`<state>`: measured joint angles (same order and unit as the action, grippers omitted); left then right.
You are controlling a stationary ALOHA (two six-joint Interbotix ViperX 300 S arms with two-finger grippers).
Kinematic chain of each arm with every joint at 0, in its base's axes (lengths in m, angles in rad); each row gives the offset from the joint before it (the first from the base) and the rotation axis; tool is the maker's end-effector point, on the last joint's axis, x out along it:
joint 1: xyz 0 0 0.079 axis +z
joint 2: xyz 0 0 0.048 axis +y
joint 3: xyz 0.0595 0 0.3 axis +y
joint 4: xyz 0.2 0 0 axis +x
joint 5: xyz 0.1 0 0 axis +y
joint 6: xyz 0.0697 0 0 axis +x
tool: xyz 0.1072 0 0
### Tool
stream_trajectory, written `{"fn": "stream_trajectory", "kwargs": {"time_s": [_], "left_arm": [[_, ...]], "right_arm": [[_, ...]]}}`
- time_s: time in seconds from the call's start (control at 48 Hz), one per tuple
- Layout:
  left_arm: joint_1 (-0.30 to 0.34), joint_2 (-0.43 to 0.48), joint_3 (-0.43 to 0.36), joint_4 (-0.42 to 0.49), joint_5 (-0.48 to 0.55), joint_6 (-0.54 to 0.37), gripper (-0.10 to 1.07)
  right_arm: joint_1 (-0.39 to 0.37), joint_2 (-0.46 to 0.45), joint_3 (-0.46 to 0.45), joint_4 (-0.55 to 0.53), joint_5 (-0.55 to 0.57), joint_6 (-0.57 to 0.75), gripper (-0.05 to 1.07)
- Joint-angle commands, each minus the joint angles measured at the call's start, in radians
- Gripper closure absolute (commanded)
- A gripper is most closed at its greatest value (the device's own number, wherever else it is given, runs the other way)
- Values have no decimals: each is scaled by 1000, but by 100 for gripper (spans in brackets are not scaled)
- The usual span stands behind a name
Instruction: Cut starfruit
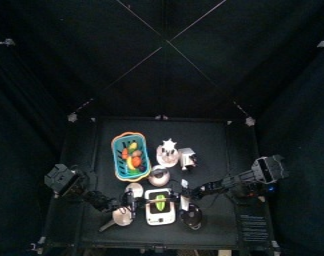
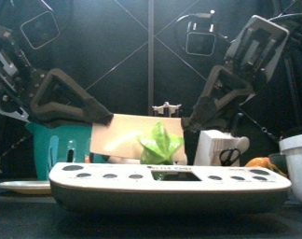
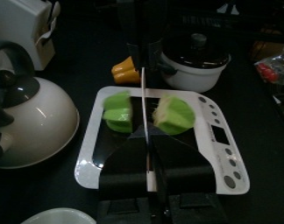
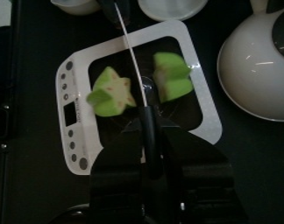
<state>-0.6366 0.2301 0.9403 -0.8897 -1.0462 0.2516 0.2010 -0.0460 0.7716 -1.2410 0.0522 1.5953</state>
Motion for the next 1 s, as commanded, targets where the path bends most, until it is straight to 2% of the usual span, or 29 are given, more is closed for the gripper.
{"fn": "stream_trajectory", "kwargs": {"time_s": [0.0,0.979], "left_arm": [[-8,-3,2,2,11,2,68],[-8,-3,-3,-18,20,2,68]], "right_arm": [[-2,-8,-3,11,5,5,61],[0,2,-5,18,5,3,61]]}}
